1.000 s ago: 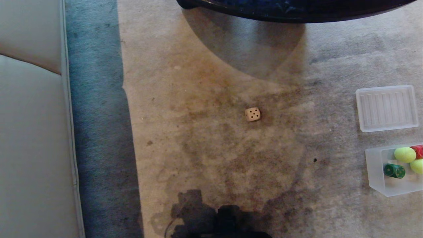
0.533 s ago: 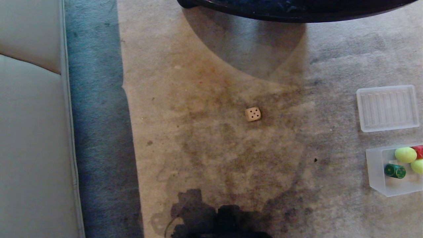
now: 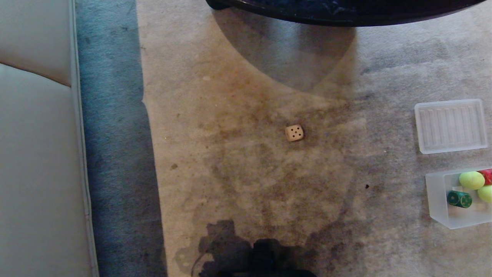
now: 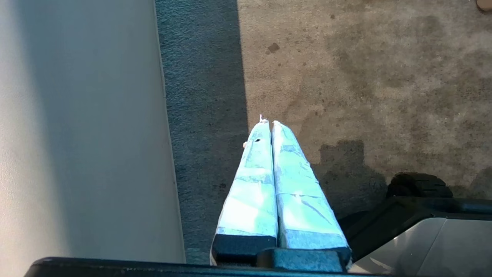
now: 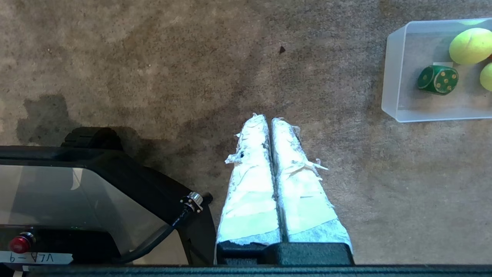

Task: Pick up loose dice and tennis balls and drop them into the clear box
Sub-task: Pick up toys out of the box

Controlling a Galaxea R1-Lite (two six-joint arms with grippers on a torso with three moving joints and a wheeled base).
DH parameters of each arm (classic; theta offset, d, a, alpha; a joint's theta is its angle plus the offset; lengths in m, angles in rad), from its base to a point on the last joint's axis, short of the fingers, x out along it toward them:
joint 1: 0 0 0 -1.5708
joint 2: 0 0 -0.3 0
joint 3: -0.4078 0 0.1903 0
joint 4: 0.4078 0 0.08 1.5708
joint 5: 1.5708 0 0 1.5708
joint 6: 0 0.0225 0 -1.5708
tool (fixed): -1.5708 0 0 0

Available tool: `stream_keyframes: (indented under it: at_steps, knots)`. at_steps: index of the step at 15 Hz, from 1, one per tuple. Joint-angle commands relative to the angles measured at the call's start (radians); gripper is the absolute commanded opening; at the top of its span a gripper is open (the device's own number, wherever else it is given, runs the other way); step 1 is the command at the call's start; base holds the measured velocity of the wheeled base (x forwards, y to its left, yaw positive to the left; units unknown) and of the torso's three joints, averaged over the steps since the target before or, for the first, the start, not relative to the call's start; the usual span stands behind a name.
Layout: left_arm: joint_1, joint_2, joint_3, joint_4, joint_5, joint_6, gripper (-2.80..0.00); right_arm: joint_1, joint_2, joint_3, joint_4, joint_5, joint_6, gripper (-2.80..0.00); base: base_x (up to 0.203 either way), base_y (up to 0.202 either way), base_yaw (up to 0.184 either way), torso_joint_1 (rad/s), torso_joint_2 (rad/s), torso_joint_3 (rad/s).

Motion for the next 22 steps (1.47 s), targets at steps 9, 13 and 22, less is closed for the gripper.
stream_keyframes:
  at_steps: [9,13,22]
  knots:
    - [0.0,0.0,0.002,0.0,0.0,0.0,-2.8,0.0,0.519,-0.294,0.021,0.074,0.063,-2.8,0.0,0.0,0.0,0.0,0.0,0.0]
    - [0.0,0.0,0.0,0.0,0.0,0.0,-2.8,0.04,0.87,-0.371,-0.175,0.1,0.125,-2.8,0.0,0.0,0.0,0.0,0.0,0.0]
    - [0.0,0.0,0.0,0.0,0.0,0.0,-2.8,0.336,1.521,-0.413,-0.858,0.102,0.33,-2.8,0.0,0.0,0.0,0.0,0.0,0.0]
